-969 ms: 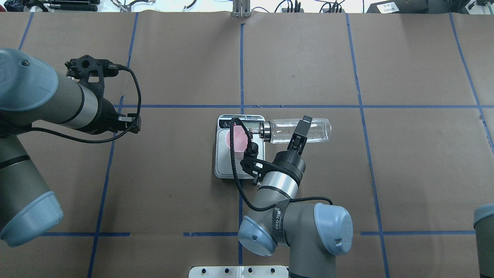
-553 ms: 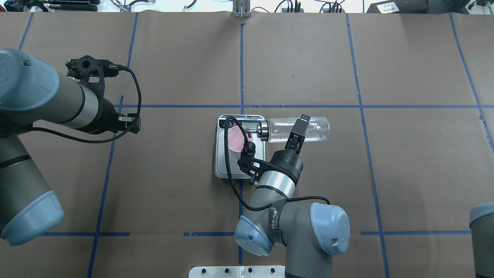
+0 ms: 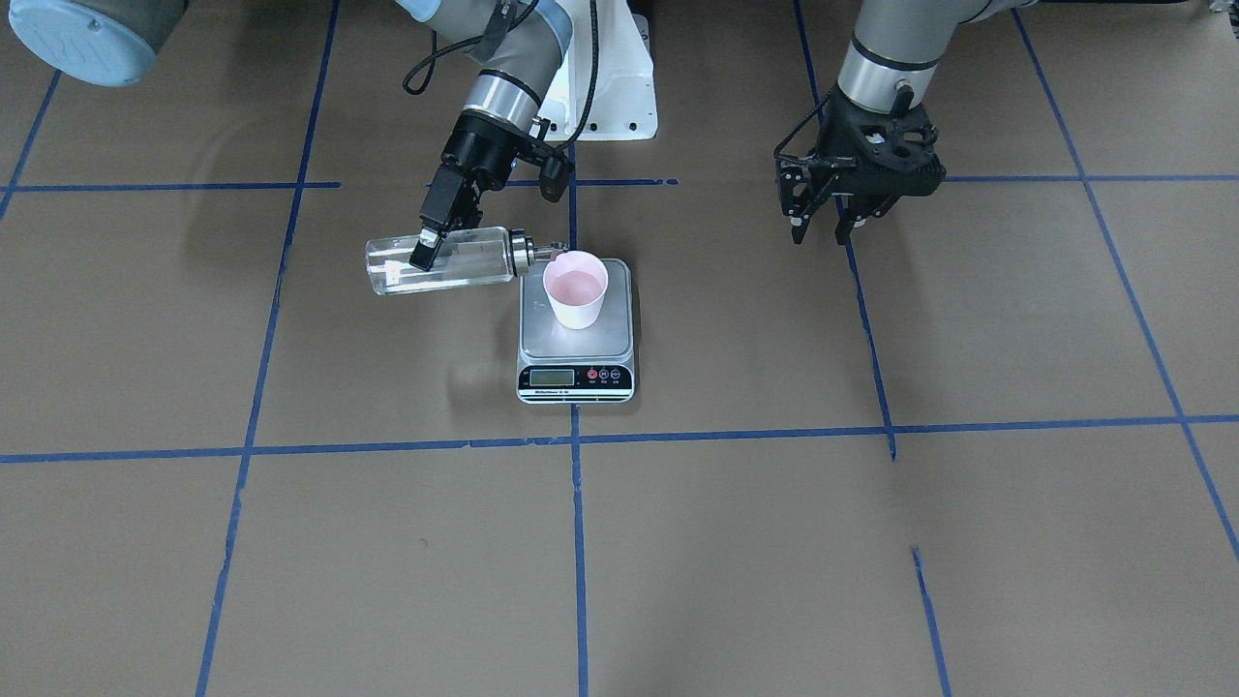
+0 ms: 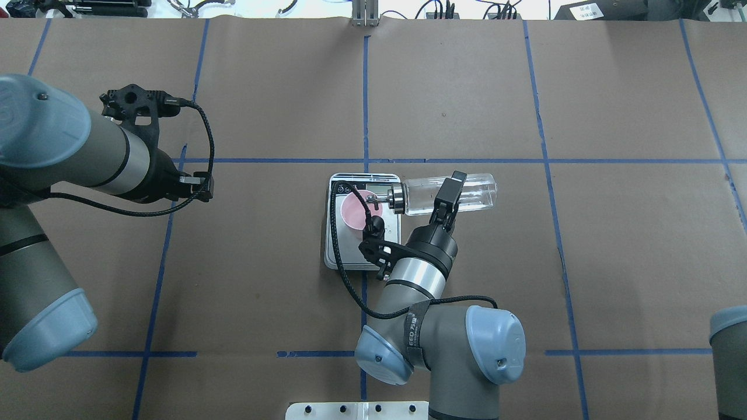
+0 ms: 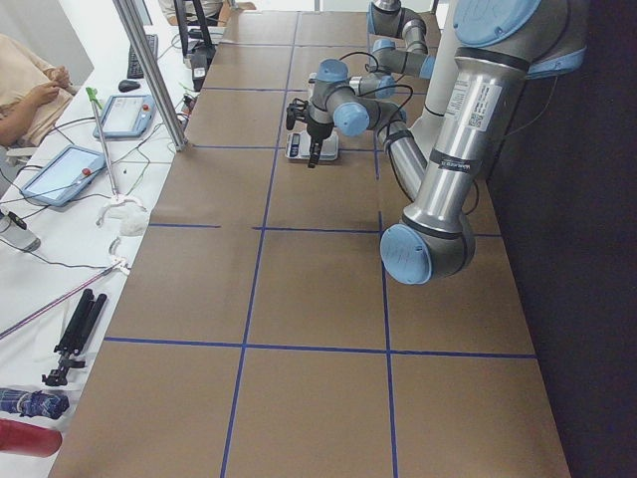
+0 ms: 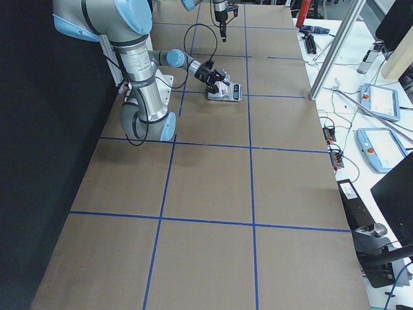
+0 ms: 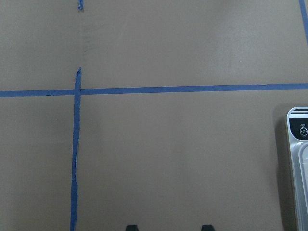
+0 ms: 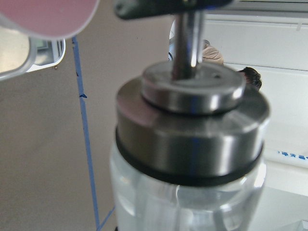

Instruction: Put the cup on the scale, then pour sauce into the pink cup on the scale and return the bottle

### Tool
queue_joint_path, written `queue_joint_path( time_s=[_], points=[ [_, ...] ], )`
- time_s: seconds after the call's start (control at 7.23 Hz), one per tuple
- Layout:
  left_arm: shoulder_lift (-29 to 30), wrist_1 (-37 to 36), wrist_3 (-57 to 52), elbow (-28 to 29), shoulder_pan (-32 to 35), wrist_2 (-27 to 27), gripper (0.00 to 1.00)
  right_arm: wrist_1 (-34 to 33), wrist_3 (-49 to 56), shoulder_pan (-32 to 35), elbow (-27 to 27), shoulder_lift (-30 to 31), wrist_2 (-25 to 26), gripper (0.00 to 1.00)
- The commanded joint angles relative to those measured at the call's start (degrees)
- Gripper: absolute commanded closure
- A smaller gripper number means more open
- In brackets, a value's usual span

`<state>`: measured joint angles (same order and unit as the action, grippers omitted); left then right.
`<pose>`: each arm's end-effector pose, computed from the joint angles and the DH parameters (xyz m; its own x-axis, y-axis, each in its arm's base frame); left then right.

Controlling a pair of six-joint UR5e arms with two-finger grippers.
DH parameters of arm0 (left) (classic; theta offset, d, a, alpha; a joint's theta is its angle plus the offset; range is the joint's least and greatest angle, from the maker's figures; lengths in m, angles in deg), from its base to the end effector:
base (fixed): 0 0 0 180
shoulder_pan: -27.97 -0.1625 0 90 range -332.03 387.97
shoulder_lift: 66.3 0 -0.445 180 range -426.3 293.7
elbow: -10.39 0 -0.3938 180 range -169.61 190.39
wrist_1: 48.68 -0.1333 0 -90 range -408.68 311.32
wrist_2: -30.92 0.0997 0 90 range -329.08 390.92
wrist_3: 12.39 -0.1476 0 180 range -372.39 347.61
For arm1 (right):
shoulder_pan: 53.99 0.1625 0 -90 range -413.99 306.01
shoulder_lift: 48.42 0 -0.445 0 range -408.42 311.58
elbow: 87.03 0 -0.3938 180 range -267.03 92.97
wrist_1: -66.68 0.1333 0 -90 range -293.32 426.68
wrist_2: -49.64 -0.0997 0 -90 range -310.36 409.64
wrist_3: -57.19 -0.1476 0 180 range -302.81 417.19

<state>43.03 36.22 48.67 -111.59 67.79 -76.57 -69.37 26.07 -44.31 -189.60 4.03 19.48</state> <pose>0.3763 -0.4295 0.3005 0.6801 0.0339 -0.7324 0.1315 0.9771 0.1673 -0.5756 -0.3629 0.2800 0.6323 -0.3285 -0.7016 0.7668 0.3942 0.5065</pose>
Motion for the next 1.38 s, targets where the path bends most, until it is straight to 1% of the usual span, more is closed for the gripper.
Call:
queue_joint_path(
  time_s=[0.0, 0.14, 0.28, 0.42, 0.97, 1.25],
  points=[
    [0.0, 0.0, 0.1, 0.0, -0.1, 0.0, 0.45, 0.0, 2.5, 0.3, 0.9, -0.2, 0.7, 1.00],
    [0.1, 0.0, 0.1, -0.1, -0.1, 0.0, 0.45, 0.0, 5.7, 0.6, 0.9, -0.7, 1.0, 1.00],
    [0.2, 0.0, 0.3, -0.1, -0.1, -0.1, 0.45, -1.5, 6.2, 0.7, 0.9, -0.7, 1.3, 1.00],
    [0.1, 0.0, 0.3, 0.0, -0.2, -0.1, 0.45, -4.5, 7.1, 0.7, 0.8, -0.9, 1.9, 1.00],
    [0.1, 0.0, 0.4, 0.2, -0.3, 0.0, 0.44, -4.9, 14.3, 1.5, 0.6, -1.7, 2.6, 1.00],
    [0.1, 0.0, 0.4, 0.2, -0.2, 0.0, 0.44, -5.9, 15.8, 1.7, 0.4, -1.6, 3.0, 1.00]
  ],
)
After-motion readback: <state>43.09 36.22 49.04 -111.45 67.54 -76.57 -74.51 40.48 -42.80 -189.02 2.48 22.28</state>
